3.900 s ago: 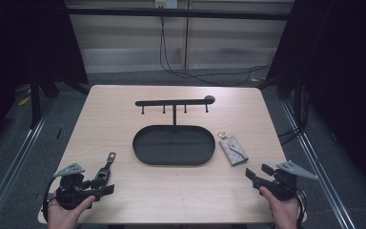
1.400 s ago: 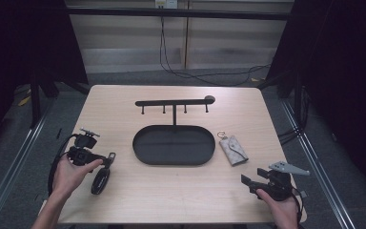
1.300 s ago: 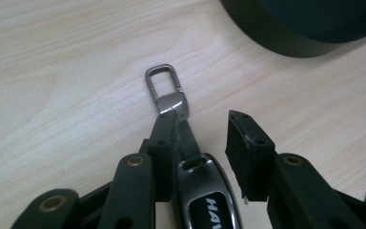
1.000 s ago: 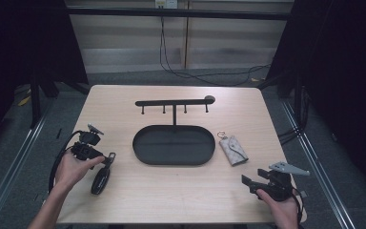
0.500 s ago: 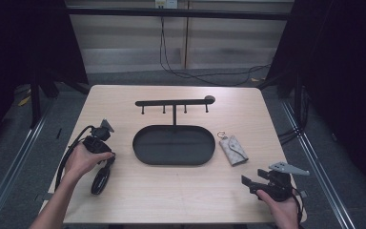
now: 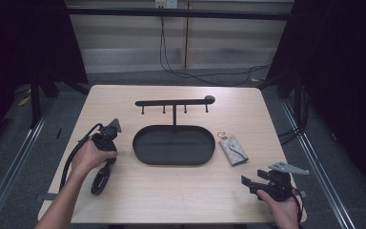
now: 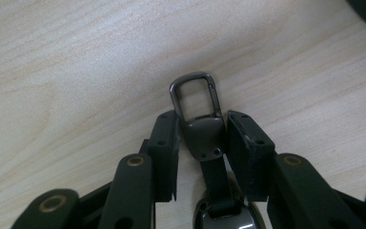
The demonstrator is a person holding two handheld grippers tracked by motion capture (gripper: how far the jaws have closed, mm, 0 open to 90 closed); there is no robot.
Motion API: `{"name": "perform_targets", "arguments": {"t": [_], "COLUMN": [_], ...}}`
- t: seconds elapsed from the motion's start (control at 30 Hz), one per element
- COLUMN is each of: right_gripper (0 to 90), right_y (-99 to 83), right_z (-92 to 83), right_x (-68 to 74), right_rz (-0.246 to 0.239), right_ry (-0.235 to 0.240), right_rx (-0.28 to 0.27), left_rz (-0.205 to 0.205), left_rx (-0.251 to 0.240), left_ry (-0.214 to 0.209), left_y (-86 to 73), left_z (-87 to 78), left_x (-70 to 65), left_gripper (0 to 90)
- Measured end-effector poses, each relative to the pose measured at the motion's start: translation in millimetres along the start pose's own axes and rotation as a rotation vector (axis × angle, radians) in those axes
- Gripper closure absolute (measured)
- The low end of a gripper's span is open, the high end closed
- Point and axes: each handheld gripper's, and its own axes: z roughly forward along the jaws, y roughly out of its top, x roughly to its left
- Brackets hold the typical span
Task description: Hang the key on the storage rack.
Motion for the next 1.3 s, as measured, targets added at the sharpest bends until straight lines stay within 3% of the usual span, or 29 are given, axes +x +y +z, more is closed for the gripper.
{"name": "perform_targets", "arguments": {"t": [0.17,0.3,0.47,0.53,0.7,0.9,0.93,1.0,1.17,1.27,1.3], "right_gripper": [24.1,24.1,24.1,24.1,24.1,24.1,24.1,24.1,24.1,24.1,24.1], "right_y": [-0.1,-0.1,0.0,-0.1,0.0,0.0,0.1,0.1,0.1,0.1,0.2], "right_z": [0.5,1.9,2.9,2.8,3.4,4.0,4.0,4.1,3.9,5.0,5.1], "right_x": [0.7,1.2,0.8,0.3,0.9,0.3,0.4,0.8,1.1,0.7,0.8], "right_rz": [-0.007,-0.016,-0.010,-0.010,-0.011,-0.008,-0.010,-0.012,-0.014,-0.013,-0.011], "right_ry": [0.001,-0.002,0.000,0.000,-0.004,-0.003,-0.002,-0.002,-0.003,-0.004,-0.005], "right_rx": [0.007,0.017,0.027,0.023,0.029,0.033,0.035,0.036,0.037,0.045,0.047], "left_rz": [-0.002,-0.033,-0.008,-0.019,0.006,-0.005,0.010,-0.018,0.003,-0.005,-0.019], "left_rx": [0.018,0.042,0.041,0.039,0.070,0.067,0.072,0.059,0.050,0.026,-0.011], "left_ry": [0.006,0.009,0.008,0.005,0.001,-0.036,-0.031,-0.045,-0.068,-0.074,-0.074], "left_y": [2.0,6.2,6.0,5.8,7.9,5.2,5.0,4.0,2.6,-0.3,-2.2], "left_z": [-0.8,-0.7,-0.7,-0.3,-1.1,-0.9,-1.6,-2.1,-10.5,-14.4,-15.8], "left_x": [0.2,-1.6,-0.7,-2.0,-1.2,2.0,3.9,3.5,6.4,8.2,8.8], "left_gripper": [69.1,70.6,70.7,70.8,70.8,70.8,70.9,70.9,70.9,70.8,70.9]}}
